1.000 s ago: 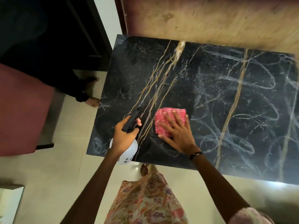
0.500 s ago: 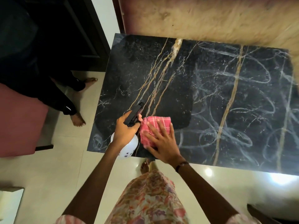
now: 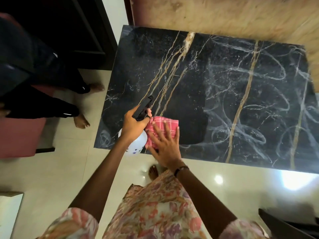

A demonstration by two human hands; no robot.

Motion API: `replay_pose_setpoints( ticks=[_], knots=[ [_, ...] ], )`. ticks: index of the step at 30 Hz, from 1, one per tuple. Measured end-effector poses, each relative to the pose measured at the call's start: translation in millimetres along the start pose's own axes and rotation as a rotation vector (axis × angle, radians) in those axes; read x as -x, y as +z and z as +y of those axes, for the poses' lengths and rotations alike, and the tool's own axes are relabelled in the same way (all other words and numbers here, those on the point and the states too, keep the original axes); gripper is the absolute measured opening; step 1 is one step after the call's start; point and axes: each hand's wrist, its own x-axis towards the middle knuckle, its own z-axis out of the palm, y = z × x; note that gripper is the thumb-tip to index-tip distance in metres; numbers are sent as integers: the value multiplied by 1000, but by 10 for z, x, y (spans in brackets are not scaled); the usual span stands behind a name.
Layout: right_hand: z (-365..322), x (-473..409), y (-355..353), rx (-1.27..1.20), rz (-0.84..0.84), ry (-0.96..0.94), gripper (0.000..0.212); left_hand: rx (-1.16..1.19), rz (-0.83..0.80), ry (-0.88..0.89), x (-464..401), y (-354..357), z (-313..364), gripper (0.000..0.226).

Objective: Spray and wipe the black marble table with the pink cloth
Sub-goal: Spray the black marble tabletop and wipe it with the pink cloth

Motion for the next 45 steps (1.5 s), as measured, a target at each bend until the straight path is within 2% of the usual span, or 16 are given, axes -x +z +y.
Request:
replay_pose_setpoints(
  ticks=[2, 5, 8, 12, 14, 17, 19, 22, 24, 27, 29, 33, 35, 39, 42, 45],
  knots=[
    [47, 325, 66, 22, -28, -73, 59, -14, 14, -13, 41, -38, -14, 14],
    [435, 644, 39, 19, -8, -72, 60, -44, -6, -1, 145, -130, -59, 17],
    [640, 534, -55, -34, -12, 52, 60, -49, 14, 16, 252, -245, -121, 18],
    [206, 58, -89, -99, -7, 196, 59, -60, 63, 43, 342, -368, -233, 26],
    [-118, -86, -42, -99, -24, 118, 58, -77, 71, 41, 353, -410, -285, 32],
    [-516, -84, 54, -58, -53, -31, 57, -83, 96, 2, 374, -406, -302, 21],
    [-519, 21, 102, -37, -68, -110, 57, -81, 119, -20, 380, -366, -267, 17],
    [-133, 281, 89, -11, -75, -188, 56, -80, 78, 25, 412, -282, -192, 25],
    [238, 496, 40, -14, -60, -160, 54, -79, 50, 24, 436, -224, -150, 31],
    [834, 718, -89, 26, -36, -69, 56, -69, 44, -30, 457, -127, -112, 29],
    [1111, 651, -169, 45, -43, 18, 57, -51, 4, 0, 463, -49, -83, 21],
    [1003, 146, -226, -26, -22, 217, 58, -49, -24, 16, 455, 132, -30, 17],
    [806, 33, -187, -33, -32, 190, 58, -54, -31, 10, 430, 237, -13, 19],
    [692, 434, -101, -3, -36, -42, 52, -67, -50, -1, 384, 449, 45, 19],
    [1026, 901, -81, 33, -44, -99, 55, -86, -68, 20, 377, 584, 81, 20],
    [1585, 1165, -197, 54, -34, -25, 58, -108, -59, 22, 357, 703, 89, 20]
  ],
)
